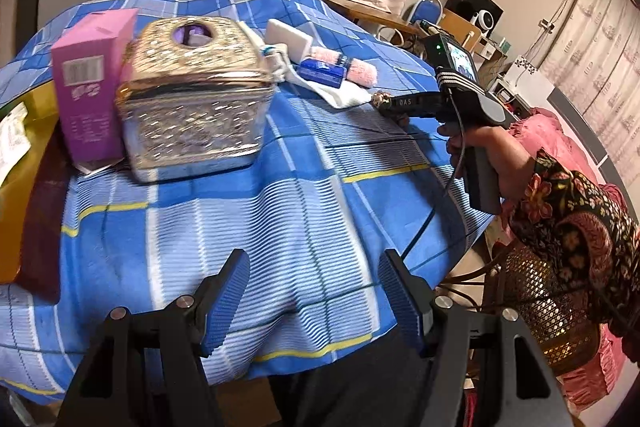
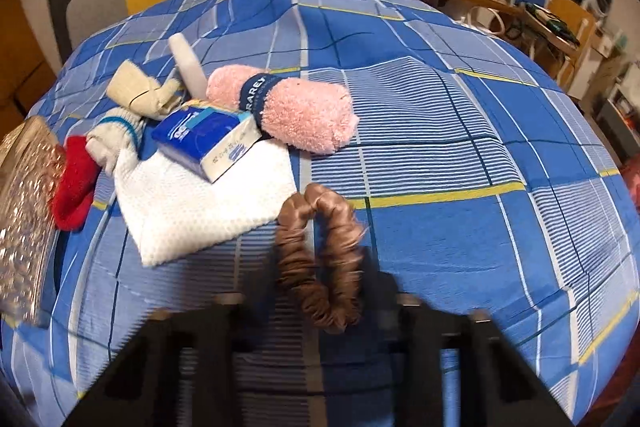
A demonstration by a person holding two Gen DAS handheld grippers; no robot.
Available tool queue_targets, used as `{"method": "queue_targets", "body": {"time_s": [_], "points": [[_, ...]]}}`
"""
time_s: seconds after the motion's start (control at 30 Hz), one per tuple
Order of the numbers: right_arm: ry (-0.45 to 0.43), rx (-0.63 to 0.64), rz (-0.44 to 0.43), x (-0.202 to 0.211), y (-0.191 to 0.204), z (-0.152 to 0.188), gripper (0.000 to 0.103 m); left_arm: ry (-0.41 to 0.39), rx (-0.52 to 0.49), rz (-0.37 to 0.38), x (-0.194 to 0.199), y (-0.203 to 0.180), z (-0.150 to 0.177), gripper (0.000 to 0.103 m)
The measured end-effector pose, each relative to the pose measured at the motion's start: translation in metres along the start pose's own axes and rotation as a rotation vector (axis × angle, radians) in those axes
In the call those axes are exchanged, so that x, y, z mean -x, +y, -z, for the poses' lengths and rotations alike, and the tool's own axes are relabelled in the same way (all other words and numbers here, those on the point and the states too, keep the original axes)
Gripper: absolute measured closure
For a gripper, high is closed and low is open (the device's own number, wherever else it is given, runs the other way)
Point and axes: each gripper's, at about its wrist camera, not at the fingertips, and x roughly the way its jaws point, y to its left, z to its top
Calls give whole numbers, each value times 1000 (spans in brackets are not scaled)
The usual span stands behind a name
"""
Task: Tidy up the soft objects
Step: 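Grasp the brown satin scrunchie with the right tool, then grasp the white towel with the left tool while the right tool holds the scrunchie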
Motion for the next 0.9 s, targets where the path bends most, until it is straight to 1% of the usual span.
{"method": "queue_targets", "body": {"time_s": [0.1,0.17,0.23,0.37,0.47,0.53,0.63,0.67,0.73,0.8,0.9], "points": [[27,4,-42,7,-5,5,80,-3,-20,9,-7,-13,-13,36],[39,-35,-81,15,-12,12,80,-4,-36,13,-15,-24,-21,36],[47,-61,-103,22,-16,19,80,4,-53,9,-26,-36,-32,35],[39,-61,-129,30,-20,33,80,19,-91,-43,-54,-61,-61,34],[65,-91,-135,29,-25,35,80,43,-85,-76,-82,-72,-87,34],[58,-126,-151,34,-30,31,80,50,-74,-86,-100,-74,-106,34],[29,-130,-133,43,-35,27,80,42,-87,-134,-127,-76,-131,34],[25,-135,-135,44,-36,26,80,54,-76,-138,-138,-75,-139,34],[28,-159,-157,44,-40,25,80,73,-40,-120,-157,-70,-150,34],[34,-179,-177,43,-42,25,80,91,-16,-133,-173,-66,-157,34],[36,-189,-194,42,-43,23,80,127,-24,-210,-198,-62,-163,34]]}}
